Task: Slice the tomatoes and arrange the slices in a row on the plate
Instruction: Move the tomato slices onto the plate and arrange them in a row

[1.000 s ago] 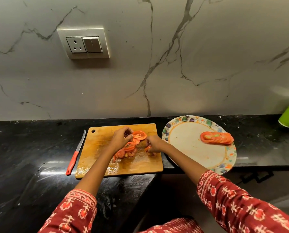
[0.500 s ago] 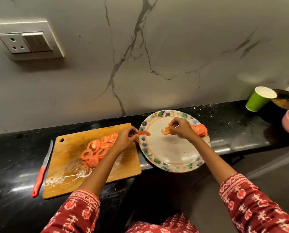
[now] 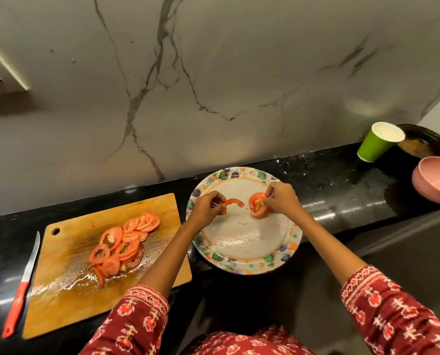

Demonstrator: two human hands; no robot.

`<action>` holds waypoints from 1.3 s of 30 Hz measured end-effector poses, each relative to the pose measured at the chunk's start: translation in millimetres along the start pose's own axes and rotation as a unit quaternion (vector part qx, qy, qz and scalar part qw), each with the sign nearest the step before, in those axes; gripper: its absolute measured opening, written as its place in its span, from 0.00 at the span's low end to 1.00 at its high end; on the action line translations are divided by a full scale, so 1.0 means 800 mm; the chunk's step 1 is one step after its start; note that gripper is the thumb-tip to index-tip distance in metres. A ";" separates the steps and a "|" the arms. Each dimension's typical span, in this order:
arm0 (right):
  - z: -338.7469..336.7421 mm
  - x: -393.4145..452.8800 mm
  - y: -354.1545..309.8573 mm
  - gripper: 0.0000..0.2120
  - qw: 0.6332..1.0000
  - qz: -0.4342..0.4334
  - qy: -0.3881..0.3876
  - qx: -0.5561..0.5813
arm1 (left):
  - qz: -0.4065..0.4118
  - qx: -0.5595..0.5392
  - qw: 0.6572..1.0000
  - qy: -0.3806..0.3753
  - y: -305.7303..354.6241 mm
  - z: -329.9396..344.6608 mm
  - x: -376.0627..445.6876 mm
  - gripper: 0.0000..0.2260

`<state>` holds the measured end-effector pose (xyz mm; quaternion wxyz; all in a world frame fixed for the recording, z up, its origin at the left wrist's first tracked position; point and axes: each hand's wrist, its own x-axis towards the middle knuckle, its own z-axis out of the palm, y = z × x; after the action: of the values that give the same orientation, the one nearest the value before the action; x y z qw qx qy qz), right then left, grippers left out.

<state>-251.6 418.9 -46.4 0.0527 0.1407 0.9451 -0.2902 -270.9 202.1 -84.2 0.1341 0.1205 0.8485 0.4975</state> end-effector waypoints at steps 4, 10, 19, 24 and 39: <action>0.004 0.002 0.005 0.05 1.000 0.004 -0.008 0.001 | -0.011 0.010 1.000 -0.009 0.004 0.017 0.010 0.06; 0.009 0.004 0.008 0.06 0.998 -0.044 -0.036 -0.024 | -0.021 0.012 1.000 -0.012 0.002 0.024 0.021 0.06; -0.002 0.014 0.003 0.05 0.999 -0.050 -0.005 0.007 | -0.028 0.001 1.000 -0.004 0.001 0.022 0.027 0.04; -0.010 0.016 0.004 0.11 0.984 -0.145 -0.090 -0.050 | -0.028 0.005 1.000 0.004 -0.004 0.019 0.024 0.04; -0.016 0.005 0.011 0.09 0.969 -0.170 -0.178 0.002 | -0.041 0.000 0.999 0.005 -0.004 0.024 0.014 0.05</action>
<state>-253.2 434.3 -41.3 0.1697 -0.0760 0.9299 -0.3174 -275.0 220.2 -97.4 0.1500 0.0828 0.8535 0.4922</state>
